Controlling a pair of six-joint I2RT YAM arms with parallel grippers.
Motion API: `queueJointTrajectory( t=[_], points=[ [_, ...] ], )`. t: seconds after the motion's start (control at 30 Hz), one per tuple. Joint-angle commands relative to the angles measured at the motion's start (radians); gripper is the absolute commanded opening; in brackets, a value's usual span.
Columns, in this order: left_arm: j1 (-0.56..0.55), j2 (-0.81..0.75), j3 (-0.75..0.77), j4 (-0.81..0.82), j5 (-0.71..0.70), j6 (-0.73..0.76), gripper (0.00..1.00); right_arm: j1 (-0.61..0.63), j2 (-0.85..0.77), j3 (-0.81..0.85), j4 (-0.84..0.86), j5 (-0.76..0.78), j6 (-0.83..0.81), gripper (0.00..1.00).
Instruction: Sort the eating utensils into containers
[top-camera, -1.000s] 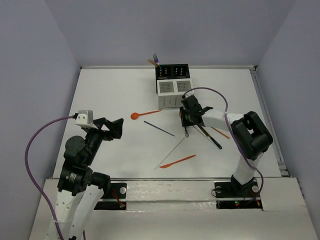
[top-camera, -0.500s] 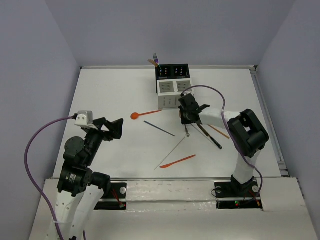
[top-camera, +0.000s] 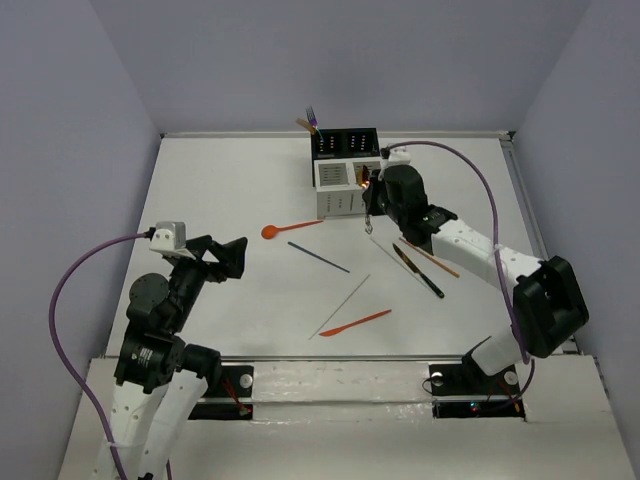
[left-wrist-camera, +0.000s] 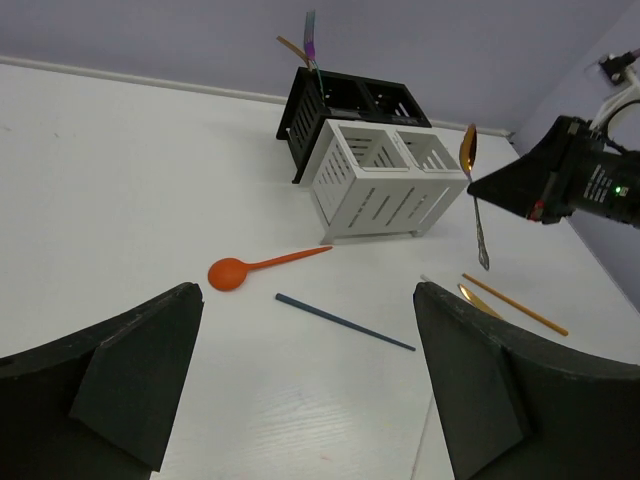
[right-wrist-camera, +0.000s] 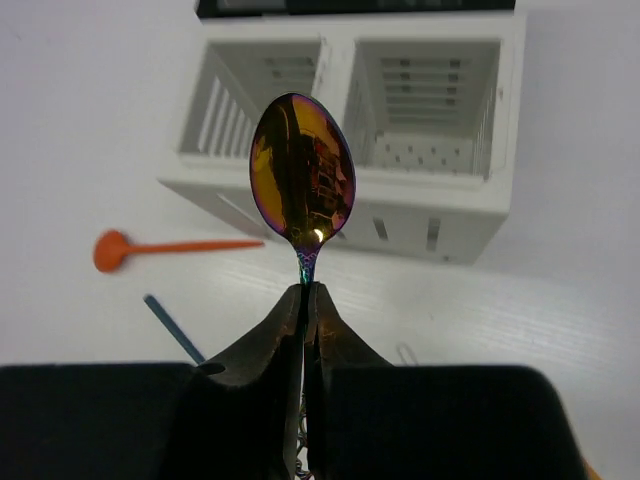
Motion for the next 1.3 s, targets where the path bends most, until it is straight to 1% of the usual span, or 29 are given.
queueJointTrajectory(
  t=[0.0,0.03,0.27,0.3,0.37,0.47,0.67,0.7,0.73,0.9,1.07,1.13,1.17,1.27],
  points=[
    [0.006,-0.008,0.019,0.055,0.004,0.007,0.99,-0.024,0.04,0.144,0.253,0.058,-0.075,0.07],
    [0.006,-0.007,0.019,0.053,0.004,0.007,0.99,-0.024,0.089,0.175,0.27,0.058,-0.084,0.07],
    [0.006,-0.002,0.024,0.049,-0.012,0.012,0.99,-0.059,0.283,0.402,0.48,0.071,-0.184,0.07],
    [0.006,0.001,0.024,0.047,-0.015,0.013,0.99,-0.068,0.33,0.43,0.506,0.075,-0.199,0.07],
    [0.006,0.004,0.024,0.047,-0.018,0.015,0.99,-0.082,0.379,0.514,0.522,0.078,-0.207,0.07],
    [0.006,0.007,0.025,0.045,-0.021,0.015,0.99,-0.108,0.471,0.589,0.557,0.086,-0.24,0.07],
    [0.006,0.032,0.027,0.042,-0.026,0.016,0.99,-0.173,0.649,0.81,0.532,0.075,-0.285,0.07],
    [0.006,0.035,0.027,0.042,-0.026,0.016,0.99,-0.173,0.672,0.865,0.508,0.074,-0.285,0.07],
    [0.006,0.041,0.027,0.041,-0.026,0.015,0.99,-0.185,0.709,0.884,0.502,0.072,-0.282,0.07],
    [0.024,0.055,0.027,0.044,-0.021,0.018,0.99,-0.196,0.783,0.941,0.496,0.042,-0.277,0.07],
    [0.034,0.056,0.025,0.044,-0.016,0.018,0.99,-0.196,0.784,0.886,0.526,0.028,-0.277,0.07],
    [0.034,0.053,0.025,0.045,-0.015,0.018,0.99,-0.196,0.761,0.832,0.569,0.016,-0.293,0.15],
    [0.034,0.053,0.025,0.045,-0.015,0.018,0.99,-0.196,0.752,0.823,0.565,0.008,-0.3,0.23],
    [0.034,0.047,0.024,0.047,-0.013,0.018,0.99,-0.196,0.734,0.814,0.554,0.003,-0.308,0.3]
  ],
)
